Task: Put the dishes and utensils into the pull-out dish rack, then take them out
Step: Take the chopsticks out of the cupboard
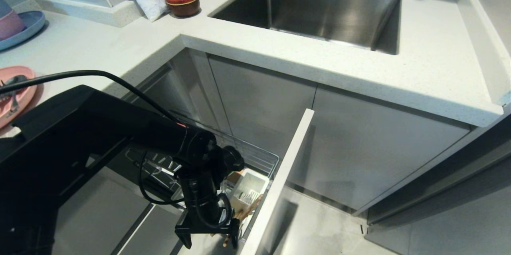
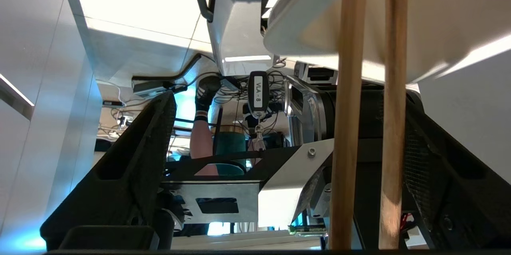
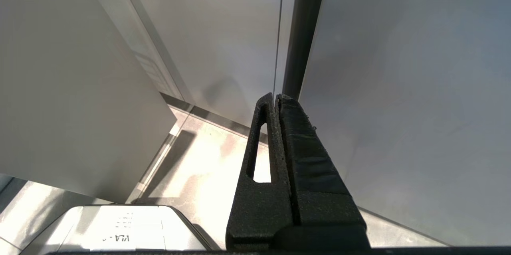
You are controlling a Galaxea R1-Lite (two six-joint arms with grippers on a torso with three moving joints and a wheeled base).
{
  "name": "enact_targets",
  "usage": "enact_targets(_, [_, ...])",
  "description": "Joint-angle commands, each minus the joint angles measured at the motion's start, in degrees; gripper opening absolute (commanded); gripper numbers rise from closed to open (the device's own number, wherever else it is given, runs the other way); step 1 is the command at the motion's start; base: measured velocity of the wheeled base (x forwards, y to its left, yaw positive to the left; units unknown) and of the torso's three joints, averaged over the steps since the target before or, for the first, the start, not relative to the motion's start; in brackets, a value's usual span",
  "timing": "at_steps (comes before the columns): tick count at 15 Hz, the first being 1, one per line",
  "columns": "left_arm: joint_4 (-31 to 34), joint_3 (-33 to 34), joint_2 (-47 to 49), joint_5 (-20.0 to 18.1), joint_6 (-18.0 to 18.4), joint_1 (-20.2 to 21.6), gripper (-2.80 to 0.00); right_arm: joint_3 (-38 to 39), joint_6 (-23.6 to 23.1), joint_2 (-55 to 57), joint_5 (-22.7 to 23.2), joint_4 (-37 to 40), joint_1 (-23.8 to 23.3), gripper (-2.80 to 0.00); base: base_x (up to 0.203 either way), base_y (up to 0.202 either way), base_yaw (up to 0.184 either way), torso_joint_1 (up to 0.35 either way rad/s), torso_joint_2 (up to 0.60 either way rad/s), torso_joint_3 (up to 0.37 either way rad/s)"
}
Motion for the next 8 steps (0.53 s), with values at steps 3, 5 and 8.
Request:
enact_targets(3, [0.3, -0.3, 0.6, -0.1, -0.3, 0.0, -2.80, 0.1, 0.0, -0.2, 0.0, 0.0, 0.0, -2.80, 0.000, 0.000, 0.000, 0.000, 0.00, 0.000])
enact_targets(5, [0.1, -0.3, 0.6, -0.1, -0.4, 0.0, -2.80, 0.1, 0.0, -0.2, 0.0, 0.0, 0.0, -2.80, 0.000, 0.000, 0.000, 0.000, 0.00, 0.000])
enact_targets(8, [0.2, -0.7, 0.6, -1.2, -0.5, -0.2, -2.80, 0.1, 0.0, -0.2, 0.0, 0.0, 0.0, -2.80, 0.000, 0.000, 0.000, 0.000, 0.00, 0.000])
